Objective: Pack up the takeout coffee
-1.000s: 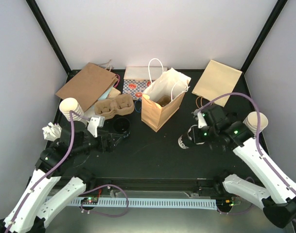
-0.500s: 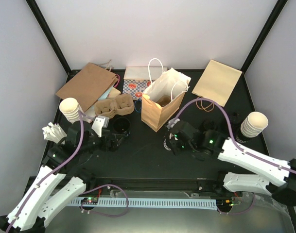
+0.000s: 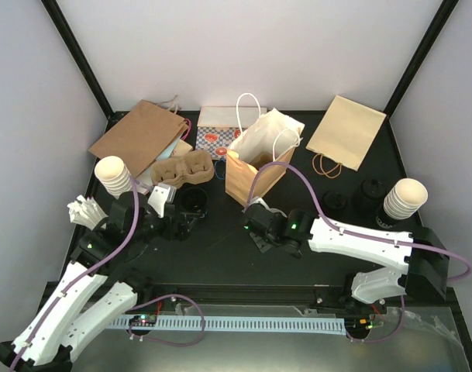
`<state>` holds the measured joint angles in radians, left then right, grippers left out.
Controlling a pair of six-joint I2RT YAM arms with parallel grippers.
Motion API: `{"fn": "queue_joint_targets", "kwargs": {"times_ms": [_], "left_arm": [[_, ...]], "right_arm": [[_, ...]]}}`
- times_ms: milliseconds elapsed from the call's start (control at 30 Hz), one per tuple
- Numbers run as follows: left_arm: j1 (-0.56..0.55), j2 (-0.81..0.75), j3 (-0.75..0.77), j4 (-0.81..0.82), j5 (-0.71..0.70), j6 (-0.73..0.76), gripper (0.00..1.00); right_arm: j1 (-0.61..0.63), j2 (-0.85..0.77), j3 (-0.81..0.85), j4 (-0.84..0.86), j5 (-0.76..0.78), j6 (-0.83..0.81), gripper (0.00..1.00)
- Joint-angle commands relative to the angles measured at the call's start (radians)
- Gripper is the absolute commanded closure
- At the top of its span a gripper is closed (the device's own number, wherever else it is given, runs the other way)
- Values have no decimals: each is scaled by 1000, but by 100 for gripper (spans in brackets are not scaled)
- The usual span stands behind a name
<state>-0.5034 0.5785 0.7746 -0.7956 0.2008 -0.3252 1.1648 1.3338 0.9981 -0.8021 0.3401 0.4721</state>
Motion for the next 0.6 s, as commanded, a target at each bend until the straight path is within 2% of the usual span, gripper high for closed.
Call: {"fn": "queue_joint_targets", "kwargs": {"times_ms": [0,167,267,467,567], "left_arm": [[6,7,9,35,-30,24,1],[6,-1,-1,37,-32,20,1],[6,-4,-1,39,-32,19,1],[6,-6,-5,36,-31,18,1],[6,-6,-8,35,-26,18,1]], "right_arm": [[10,21,35,29,43,15,94],[12,35,33,23,36,11,84],[14,29,35,16,44,14,69],[14,-44,71,-12,73,13,66],[11,-71,100,-58,121,31,52]]}}
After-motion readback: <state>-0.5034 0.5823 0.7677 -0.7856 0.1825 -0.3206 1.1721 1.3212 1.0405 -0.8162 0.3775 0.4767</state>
